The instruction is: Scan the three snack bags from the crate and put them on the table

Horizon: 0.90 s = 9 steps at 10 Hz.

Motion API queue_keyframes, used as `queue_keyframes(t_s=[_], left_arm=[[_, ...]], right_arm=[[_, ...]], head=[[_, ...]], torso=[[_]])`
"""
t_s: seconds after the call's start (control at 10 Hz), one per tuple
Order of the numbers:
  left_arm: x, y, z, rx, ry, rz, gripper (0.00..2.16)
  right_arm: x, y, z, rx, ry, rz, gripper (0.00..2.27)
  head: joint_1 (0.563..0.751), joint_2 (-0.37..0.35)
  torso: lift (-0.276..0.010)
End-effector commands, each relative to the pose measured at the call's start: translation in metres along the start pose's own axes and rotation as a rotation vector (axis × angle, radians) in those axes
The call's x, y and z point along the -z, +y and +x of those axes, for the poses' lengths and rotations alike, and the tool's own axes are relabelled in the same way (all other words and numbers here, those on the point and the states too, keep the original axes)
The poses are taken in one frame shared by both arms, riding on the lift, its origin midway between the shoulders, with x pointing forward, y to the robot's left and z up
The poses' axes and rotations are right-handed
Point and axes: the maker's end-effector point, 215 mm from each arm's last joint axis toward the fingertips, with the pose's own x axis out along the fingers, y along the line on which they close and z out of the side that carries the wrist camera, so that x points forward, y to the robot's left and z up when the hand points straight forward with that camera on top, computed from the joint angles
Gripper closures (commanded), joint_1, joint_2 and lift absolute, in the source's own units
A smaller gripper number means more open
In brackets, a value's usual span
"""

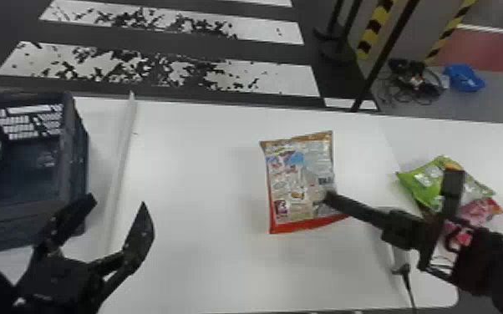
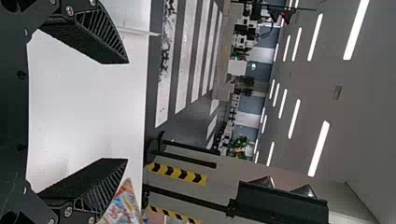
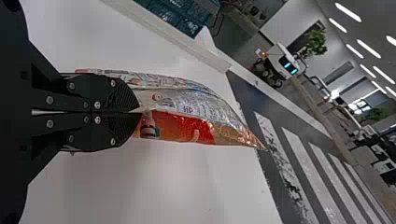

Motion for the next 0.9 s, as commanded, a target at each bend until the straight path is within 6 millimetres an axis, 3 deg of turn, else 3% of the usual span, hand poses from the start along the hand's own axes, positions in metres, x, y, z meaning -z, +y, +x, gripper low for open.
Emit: queue_keyframes(t_s=[0.0, 0.1, 0.2, 0.4, 0.6, 0.8], left_arm=[[0.005, -0.004, 0.002, 0.001, 0.018, 0.007, 0.14], [0.007, -0.008, 0.002, 0.005, 0.03, 0.002, 0.14], [0.013, -0.01, 0.001, 0.008, 0.048, -0.002, 0.14], [0.021, -0.013, 0.0, 0.017, 0.069, -0.005, 0.14], [0.026, -0.014, -0.001, 0.023, 0.073, -0.004, 0.14], [0.026, -0.019, -0.004, 0.031, 0.045, -0.004, 0.14]], right_arm=[[-0.059, -0.007, -0.016, 0.021, -0.153, 0.013, 2.24], [-0.1, -0.04, -0.031, 0.111, -0.266, 0.024, 2.24], [-0.137, -0.092, -0.049, 0.235, -0.376, 0.049, 2.24], [-0.186, -0.204, -0.103, 0.553, -0.556, 0.129, 2.24], [-0.194, -0.283, -0.161, 0.813, -0.697, 0.268, 2.24], [-0.178, -0.337, -0.202, 0.969, -0.759, 0.371, 2.24]], head=[[0.695, -0.166], [0.695, -0.192], [0.695, -0.237], [0.695, -0.343], [0.695, -0.35], [0.695, -0.35]], torso=[[-0.094], [-0.094], [-0.094], [-0.094], [-0.094], [-0.094]])
